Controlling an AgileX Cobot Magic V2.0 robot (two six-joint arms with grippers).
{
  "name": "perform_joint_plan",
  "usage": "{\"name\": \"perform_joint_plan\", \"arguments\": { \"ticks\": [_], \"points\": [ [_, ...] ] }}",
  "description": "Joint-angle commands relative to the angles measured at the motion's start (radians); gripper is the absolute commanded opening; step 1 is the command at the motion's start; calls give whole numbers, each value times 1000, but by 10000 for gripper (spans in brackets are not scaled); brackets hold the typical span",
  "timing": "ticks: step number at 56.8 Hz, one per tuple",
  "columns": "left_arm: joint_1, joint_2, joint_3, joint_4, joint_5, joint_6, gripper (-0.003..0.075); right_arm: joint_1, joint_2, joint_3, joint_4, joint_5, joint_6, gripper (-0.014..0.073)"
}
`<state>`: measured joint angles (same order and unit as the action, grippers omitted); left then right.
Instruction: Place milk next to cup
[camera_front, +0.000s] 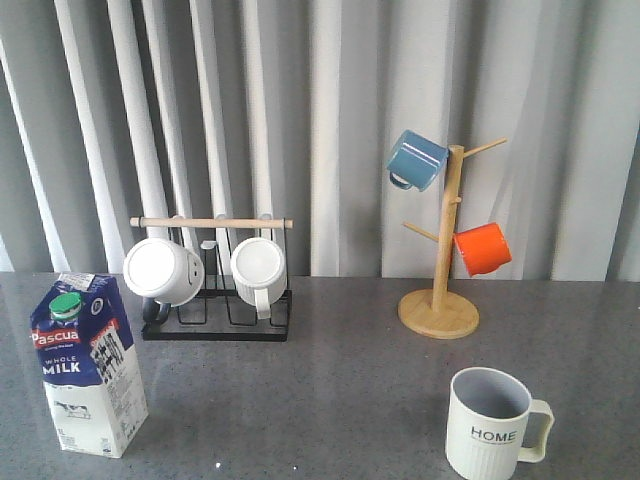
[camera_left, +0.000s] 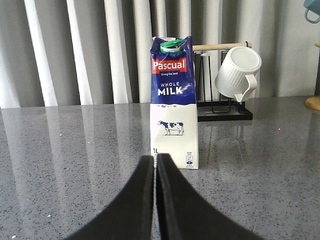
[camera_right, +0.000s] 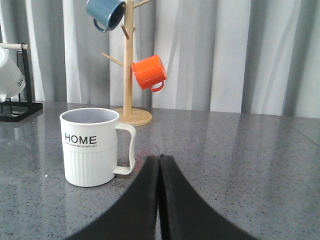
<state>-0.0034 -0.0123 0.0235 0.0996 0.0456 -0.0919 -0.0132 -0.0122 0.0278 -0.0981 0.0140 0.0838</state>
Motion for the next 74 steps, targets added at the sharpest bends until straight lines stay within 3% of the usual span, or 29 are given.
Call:
{"name": "perform_joint_plan", "arguments": {
  "ticks": [1, 50, 56, 67, 74],
  "points": [
    [1, -12, -20, -2, -73, -1, -6, 0, -14, 10, -9, -71, -3, -8],
    [1, -12, -20, -2, -73, -1, -6, 0, -14, 10, -34, -69, -33, -8],
    [1, -12, -20, -3, -84, -1, -6, 0, -14, 8, -46, -144, -34, -8],
    [1, -10, -64, -9, -317, -50, -6, 0, 5, -7, -42, -539, -19, -8],
    [1, 31, -146, -10, -498, 4, -6, 0, 94, -136, -36, -504, -27, -8]
  ]
}}
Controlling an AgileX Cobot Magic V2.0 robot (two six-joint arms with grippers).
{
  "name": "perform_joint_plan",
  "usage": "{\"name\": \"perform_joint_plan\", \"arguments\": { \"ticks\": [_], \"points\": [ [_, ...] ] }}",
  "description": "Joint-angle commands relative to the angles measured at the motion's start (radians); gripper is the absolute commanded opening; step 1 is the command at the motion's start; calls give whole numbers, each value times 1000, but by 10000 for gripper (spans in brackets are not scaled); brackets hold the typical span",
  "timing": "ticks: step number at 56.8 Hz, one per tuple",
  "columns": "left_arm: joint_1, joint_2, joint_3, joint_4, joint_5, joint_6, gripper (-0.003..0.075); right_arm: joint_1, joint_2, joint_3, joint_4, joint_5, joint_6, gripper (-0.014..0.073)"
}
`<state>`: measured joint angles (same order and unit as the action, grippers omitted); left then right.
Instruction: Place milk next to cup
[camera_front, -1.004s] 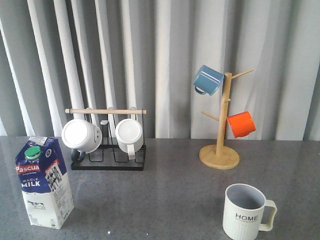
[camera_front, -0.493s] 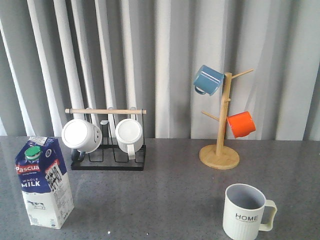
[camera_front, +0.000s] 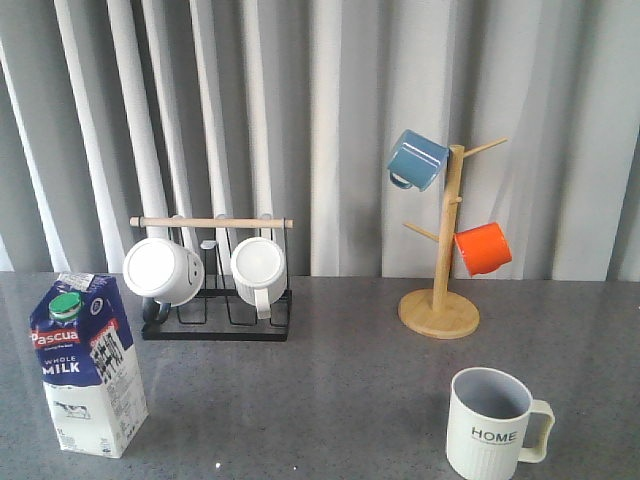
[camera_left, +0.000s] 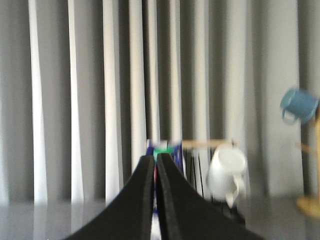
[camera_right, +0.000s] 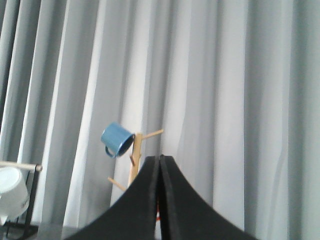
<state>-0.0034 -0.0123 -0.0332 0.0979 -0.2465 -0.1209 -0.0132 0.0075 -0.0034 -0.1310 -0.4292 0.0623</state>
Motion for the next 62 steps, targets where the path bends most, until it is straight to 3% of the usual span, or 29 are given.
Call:
{"name": "perform_joint_plan", "arguments": {
  "ticks": [1, 6, 15, 21, 28, 51, 62],
  "points": [
    [1, 44, -103, -9, -211, 52, -6, 0, 90, -122, -4, -49, -7, -8],
    [1, 177, -227, -23, -124, 121, -6, 0, 228, -261, -4, 85, -22, -8],
    [1, 518, -438, -167, 77, 102, -6, 5, 493, -440, 24, 315, -6, -8],
    [0, 710, -512, -243, 169, 98, -6, 43, 595, -459, 44, 306, -4, -8],
    [0, 845, -529, -252, 172, 99, -6, 58, 674, -459, 58, 300, 3, -8],
    [1, 906, -531, -252, 120, 99, -6, 58, 722, -459, 74, 321, -2, 40],
    [1, 906, -533, -252, 110, 99, 40, 58, 726, -459, 72, 329, -4, 142]
  ]
}}
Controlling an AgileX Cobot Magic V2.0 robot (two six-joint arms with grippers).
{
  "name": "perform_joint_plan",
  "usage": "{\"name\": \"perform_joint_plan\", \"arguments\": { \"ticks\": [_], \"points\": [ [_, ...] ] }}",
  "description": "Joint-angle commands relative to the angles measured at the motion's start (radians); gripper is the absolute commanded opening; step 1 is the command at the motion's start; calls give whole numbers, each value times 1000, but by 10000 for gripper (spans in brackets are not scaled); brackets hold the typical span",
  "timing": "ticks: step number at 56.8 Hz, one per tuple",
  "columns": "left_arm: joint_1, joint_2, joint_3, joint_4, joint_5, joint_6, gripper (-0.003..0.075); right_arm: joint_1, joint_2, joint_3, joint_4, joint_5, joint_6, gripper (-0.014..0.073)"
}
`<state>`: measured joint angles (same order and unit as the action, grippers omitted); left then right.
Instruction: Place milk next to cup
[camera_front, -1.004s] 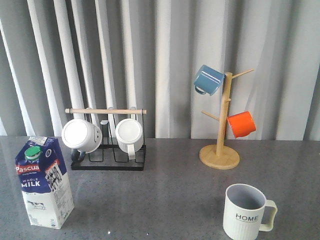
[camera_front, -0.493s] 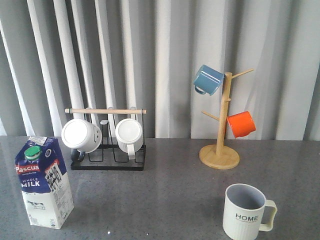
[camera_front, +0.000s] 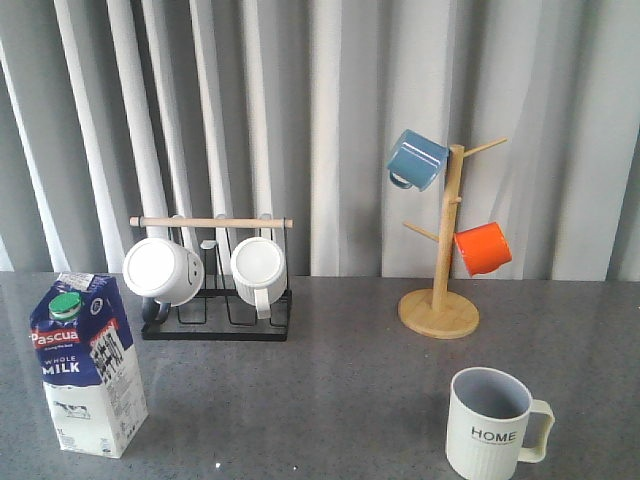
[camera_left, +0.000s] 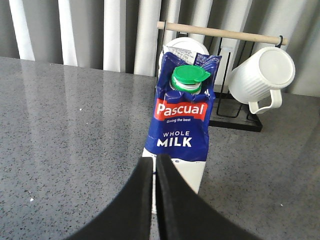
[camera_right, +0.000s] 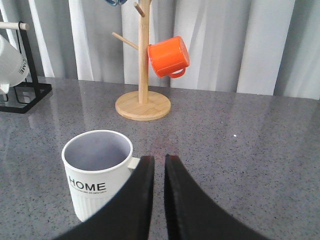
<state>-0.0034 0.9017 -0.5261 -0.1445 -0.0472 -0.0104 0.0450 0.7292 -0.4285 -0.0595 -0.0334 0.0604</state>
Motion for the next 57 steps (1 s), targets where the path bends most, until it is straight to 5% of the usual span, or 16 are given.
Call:
{"name": "perform_joint_plan", "arguments": {
  "ticks": [1, 10, 18, 28, 57],
  "points": [
    [1, -8, -40, -10, -91, -11, 54, 0, 7, -34, -1, -66, -2, 161],
    [1, -8, -40, -50, -125, -11, 223, 0, 50, -34, -27, -18, -15, 367],
    [1, -7, -40, -54, -154, -11, 477, 0, 105, -34, -27, -12, -13, 576],
    [1, -5, -40, -54, -171, -11, 678, 0, 155, -34, -27, -74, -5, 659],
    [1, -5, -40, -54, -168, -11, 574, -4, 352, -33, -27, -248, -16, 608]
  ]
}}
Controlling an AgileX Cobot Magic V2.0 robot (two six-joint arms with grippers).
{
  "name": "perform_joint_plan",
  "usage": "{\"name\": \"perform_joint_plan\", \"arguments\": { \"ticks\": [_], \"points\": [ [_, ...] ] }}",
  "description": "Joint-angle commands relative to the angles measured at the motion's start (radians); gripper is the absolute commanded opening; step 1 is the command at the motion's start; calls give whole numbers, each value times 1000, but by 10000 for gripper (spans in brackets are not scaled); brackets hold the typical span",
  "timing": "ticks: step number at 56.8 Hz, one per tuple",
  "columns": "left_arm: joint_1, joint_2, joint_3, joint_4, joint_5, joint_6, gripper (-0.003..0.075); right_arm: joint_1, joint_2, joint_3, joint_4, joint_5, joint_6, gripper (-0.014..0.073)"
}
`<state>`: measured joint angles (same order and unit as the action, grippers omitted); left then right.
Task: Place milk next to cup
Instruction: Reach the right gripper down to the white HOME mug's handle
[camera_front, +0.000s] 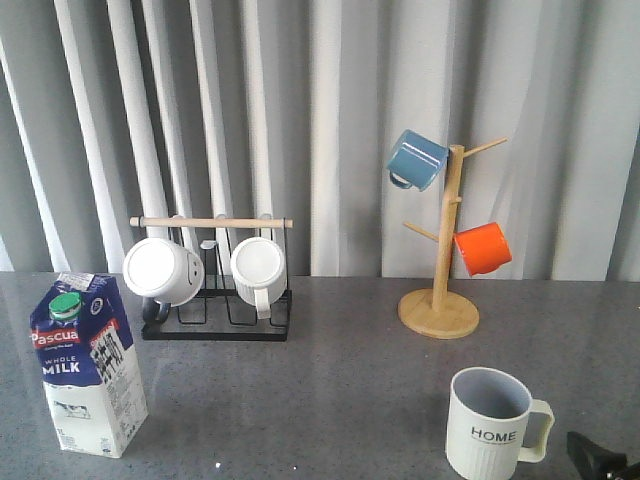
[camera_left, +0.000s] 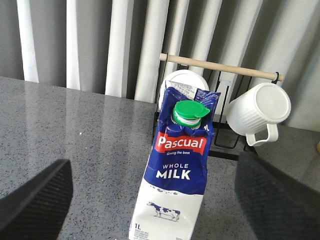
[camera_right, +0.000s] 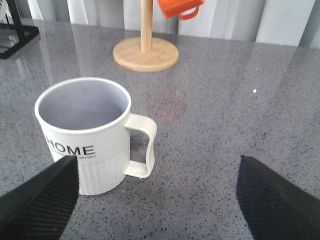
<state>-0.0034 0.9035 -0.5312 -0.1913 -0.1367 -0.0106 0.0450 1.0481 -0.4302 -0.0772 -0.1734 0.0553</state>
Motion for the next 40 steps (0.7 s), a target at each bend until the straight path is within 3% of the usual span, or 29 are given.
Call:
{"name": "perform_joint_plan", "arguments": {
  "ticks": [1, 6, 17, 40],
  "points": [
    [1, -7, -34, -7, -78, -11, 569, -7, 46, -27, -10, -118, -13, 607],
    [1, -7, -34, -7, -78, -11, 541, -18, 105, 22, -20, -280, -13, 601],
    [1, -7, -34, -7, -78, -11, 505, -18, 295, 156, -16, -818, -109, 595],
    [1, -7, -34, -7, -78, -10, 496, -18, 614, 77, 118, -967, -124, 591]
  ]
}}
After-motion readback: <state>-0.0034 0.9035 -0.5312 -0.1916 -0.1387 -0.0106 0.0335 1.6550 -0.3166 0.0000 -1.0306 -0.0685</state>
